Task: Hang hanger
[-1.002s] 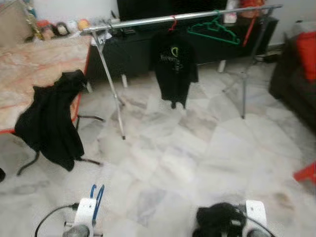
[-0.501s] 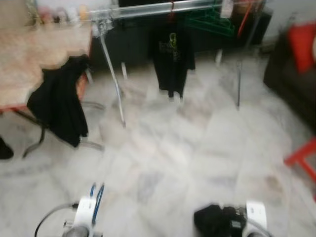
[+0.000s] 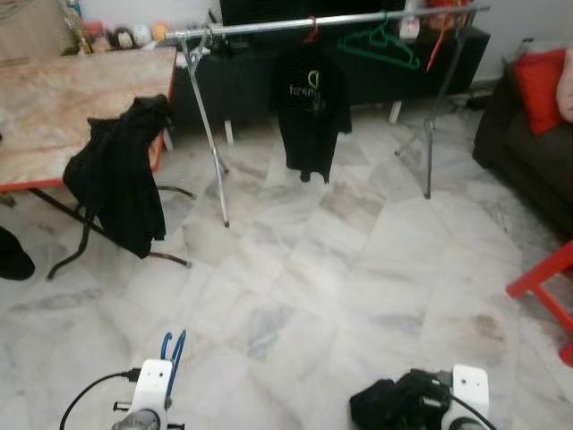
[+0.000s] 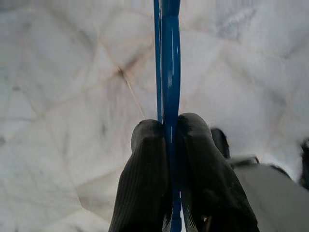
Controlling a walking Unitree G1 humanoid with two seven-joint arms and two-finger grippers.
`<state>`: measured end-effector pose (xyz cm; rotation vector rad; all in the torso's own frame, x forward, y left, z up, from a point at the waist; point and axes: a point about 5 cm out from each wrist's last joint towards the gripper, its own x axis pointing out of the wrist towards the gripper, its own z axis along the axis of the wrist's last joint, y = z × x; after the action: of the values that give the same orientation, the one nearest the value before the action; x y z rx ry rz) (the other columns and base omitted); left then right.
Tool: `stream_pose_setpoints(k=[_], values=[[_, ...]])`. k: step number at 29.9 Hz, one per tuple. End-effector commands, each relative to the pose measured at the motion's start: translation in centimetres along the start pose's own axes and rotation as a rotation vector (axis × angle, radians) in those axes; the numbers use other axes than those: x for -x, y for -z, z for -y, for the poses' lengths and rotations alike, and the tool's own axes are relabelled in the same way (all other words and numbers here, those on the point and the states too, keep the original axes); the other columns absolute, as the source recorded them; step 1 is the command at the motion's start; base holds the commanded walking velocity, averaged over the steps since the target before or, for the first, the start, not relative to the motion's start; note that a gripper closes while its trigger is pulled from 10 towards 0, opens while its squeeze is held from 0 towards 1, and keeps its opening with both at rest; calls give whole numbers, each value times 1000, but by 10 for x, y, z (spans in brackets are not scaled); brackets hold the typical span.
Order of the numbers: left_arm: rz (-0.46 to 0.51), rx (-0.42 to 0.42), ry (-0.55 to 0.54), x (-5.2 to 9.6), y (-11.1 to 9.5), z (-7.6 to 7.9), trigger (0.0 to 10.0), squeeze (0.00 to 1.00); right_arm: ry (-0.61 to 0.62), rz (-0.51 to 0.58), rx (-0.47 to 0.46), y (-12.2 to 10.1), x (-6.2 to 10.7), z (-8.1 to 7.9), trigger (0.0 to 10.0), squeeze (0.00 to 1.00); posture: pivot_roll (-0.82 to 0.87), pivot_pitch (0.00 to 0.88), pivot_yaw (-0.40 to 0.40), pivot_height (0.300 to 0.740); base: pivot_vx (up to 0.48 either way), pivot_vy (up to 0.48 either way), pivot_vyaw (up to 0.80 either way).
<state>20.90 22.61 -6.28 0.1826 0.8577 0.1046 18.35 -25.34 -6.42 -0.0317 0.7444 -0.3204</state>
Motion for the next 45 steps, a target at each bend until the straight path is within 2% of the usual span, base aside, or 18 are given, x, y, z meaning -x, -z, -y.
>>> stream_pose_setpoints(k=[1,5,6,7,8,9,16,17,19,25,27,31,32,35,38,40,43,45], values=[[30,-20,-14,0,-2,-3,10000,0,5,46,6,-7,-1,1,10000,0,-60,32,3,740,0,0,0],[93,-24,-30,1,-6,-3,10000,0,21,93,-1,-10,0,2,10000,0,-56,32,1,740,0,0,0],[114,-31,-35,2,-8,-3,10000,0,29,201,1,-56,-11,11,10000,0,-53,34,1,740,0,0,0],[114,-31,-35,2,-8,-3,10000,0,29,201,1,-56,-11,11,10000,0,-53,34,1,740,0,0,0],[134,-37,-39,2,-10,-3,10000,0,36,342,1,-118,-18,23,10000,0,-53,35,3,740,0,0,0],[142,-38,-41,2,-10,-3,10000,0,38,382,2,-134,-18,26,10000,0,-53,35,3,740,0,0,0],[174,-92,-78,3,-13,-5,10000,0,13,455,44,-160,-16,23,10000,0,-44,35,-4,740,0,0,0],[282,-106,-125,-1,-62,-27,10000,0,0,468,50,-165,-16,23,10000,0,-41,34,-6,740,0,0,0],[362,-121,-152,0,-97,-42,10000,0,-7,475,57,-168,-15,23,10000,0,-41,34,-6,740,0,0,0],[534,-122,-155,11,-132,-54,10000,0,-53,530,107,-195,-11,20,10000,0,-38,38,-10,740,0,0,0],[602,-138,-105,17,-149,-55,10000,0,-78,560,133,-210,-8,16,10000,0,-38,38,-10,740,0,0,0],[612,-252,116,23,-167,-42,10000,0,-131,580,193,-231,-4,1,10000,0,-32,34,-13,740,0,0,0],[615,-329,222,30,-175,-34,10000,0,-198,608,222,-247,0,-17,10000,0,-29,32,-13,740,0,0,0],[622,-386,318,39,-182,-27,10000,0,-251,620,289,-261,5,-36,10000,0,-29,31,-13,740,0,0,0],[600,-483,500,52,-187,-10,10000,0,-322,632,369,-276,13,-68,10000,0,-29,27,-16,740,0,0,0],[592,-498,529,54,-187,-7,10000,0,-328,631,373,-277,14,-72,10000,0,-28,24,-17,740,0,0,0],[551,-557,701,67,-184,9,10000,0,-340,601,414,-279,15,-91,10000,0,-26,21,-16,740,0,0,0],[502,-661,820,79,-177,20,10000,0,-341,577,483,-275,15,-106,10000,0,-23,21,-17,740,0,0,0]])
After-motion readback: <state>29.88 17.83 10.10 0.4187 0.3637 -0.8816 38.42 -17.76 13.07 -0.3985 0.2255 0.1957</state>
